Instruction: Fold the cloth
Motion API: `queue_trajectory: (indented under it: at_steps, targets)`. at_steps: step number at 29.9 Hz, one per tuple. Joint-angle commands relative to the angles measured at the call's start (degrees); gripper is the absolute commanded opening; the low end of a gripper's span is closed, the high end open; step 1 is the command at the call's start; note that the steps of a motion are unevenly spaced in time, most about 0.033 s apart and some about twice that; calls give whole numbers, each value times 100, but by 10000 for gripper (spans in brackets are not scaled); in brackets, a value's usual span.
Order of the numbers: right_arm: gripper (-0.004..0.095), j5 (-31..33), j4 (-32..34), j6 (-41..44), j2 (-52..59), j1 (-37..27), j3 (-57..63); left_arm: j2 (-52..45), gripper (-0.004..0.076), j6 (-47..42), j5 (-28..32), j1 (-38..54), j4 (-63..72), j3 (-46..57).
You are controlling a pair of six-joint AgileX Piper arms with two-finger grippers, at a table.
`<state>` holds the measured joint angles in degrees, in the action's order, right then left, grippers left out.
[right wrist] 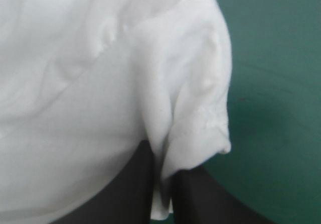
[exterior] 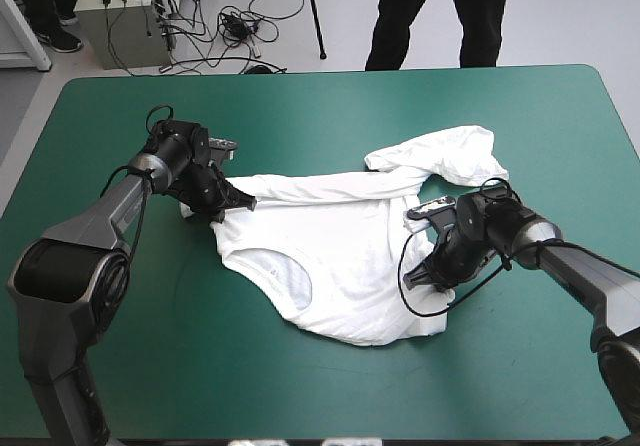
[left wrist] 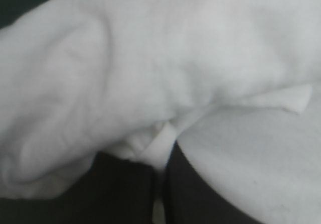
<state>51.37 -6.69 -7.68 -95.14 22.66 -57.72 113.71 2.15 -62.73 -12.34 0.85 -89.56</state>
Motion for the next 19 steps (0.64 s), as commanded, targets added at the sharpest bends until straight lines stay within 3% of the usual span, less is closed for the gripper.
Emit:
queue_trajectory:
  at_steps: [1,10,19]
  targets:
    - [-17,-427,-699,-110,-579,25,316,-309,-9,29,161,-12,-15,-103]
    - [-17,364,-477,306,778,25,-591,-1577,-9,241,-31,-12,556,-103]
    - [-17,1100,96,1033,2532,25,-2558,-3163,-9,263,-115,-12,771,-113]
